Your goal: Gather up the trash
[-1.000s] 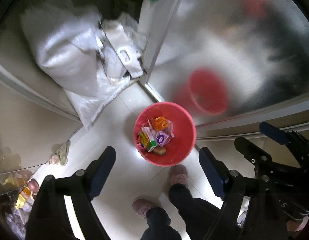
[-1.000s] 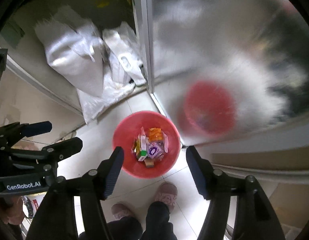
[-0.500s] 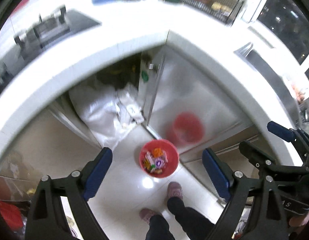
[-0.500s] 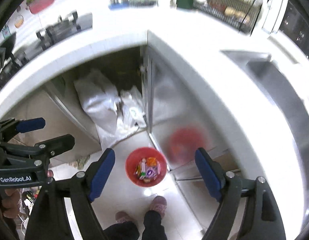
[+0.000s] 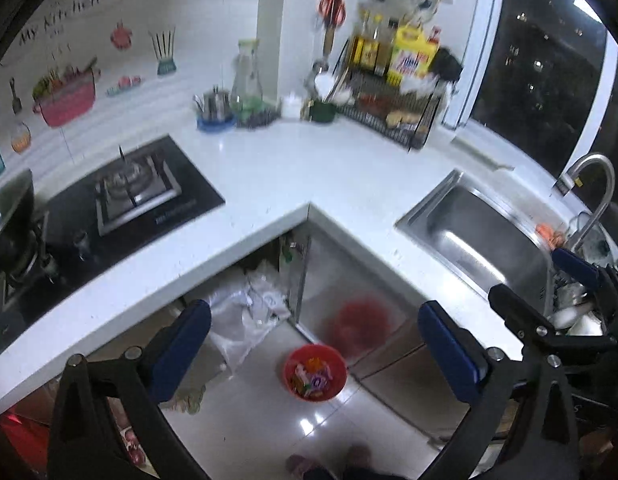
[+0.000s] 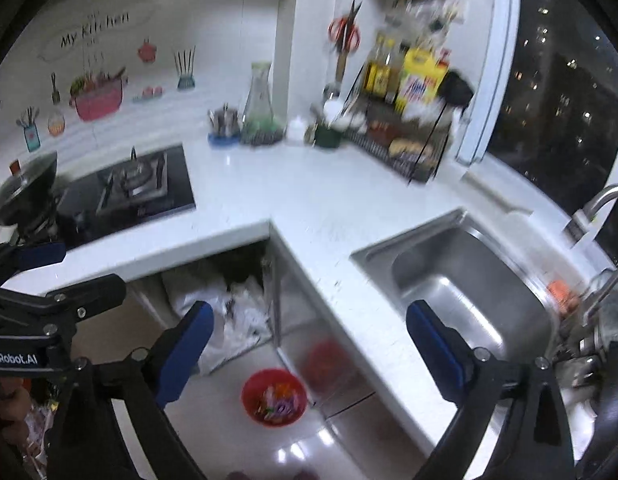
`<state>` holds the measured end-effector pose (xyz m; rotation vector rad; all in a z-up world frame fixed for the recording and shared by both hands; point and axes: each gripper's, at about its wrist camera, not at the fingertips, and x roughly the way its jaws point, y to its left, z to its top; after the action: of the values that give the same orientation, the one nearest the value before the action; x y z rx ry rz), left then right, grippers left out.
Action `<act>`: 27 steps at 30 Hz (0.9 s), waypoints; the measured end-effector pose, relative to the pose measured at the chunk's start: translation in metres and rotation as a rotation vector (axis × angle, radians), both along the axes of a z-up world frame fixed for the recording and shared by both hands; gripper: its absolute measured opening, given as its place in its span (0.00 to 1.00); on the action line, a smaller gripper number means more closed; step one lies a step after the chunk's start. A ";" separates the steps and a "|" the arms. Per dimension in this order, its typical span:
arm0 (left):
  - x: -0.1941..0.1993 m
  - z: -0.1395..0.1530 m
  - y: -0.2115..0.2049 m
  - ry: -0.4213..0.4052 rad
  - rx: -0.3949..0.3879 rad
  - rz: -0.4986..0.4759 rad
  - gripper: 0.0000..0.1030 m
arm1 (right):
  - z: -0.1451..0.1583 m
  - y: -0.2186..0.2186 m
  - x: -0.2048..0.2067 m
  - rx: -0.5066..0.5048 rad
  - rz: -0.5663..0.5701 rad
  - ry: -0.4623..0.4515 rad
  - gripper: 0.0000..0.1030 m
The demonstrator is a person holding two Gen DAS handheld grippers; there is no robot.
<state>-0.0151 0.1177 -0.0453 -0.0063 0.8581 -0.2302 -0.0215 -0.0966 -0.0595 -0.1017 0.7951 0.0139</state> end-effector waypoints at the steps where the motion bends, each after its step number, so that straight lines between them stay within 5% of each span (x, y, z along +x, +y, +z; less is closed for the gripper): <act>1: -0.004 0.007 -0.003 -0.010 0.002 -0.001 1.00 | 0.005 -0.002 -0.003 -0.002 -0.002 -0.009 0.97; 12: -0.092 0.049 -0.040 -0.098 0.113 0.110 1.00 | 0.042 -0.031 -0.049 0.024 0.069 -0.072 0.99; 18: -0.136 0.051 -0.054 -0.075 0.048 0.165 1.00 | 0.055 -0.051 -0.079 0.043 0.126 -0.109 0.99; 27: -0.179 0.065 -0.077 -0.111 0.085 0.190 1.00 | 0.066 -0.065 -0.110 0.064 0.157 -0.145 0.99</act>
<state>-0.1941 0.0406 0.0202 0.0046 0.7504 -0.0152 -0.1320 -0.1617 0.0067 -0.1033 0.6399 0.1787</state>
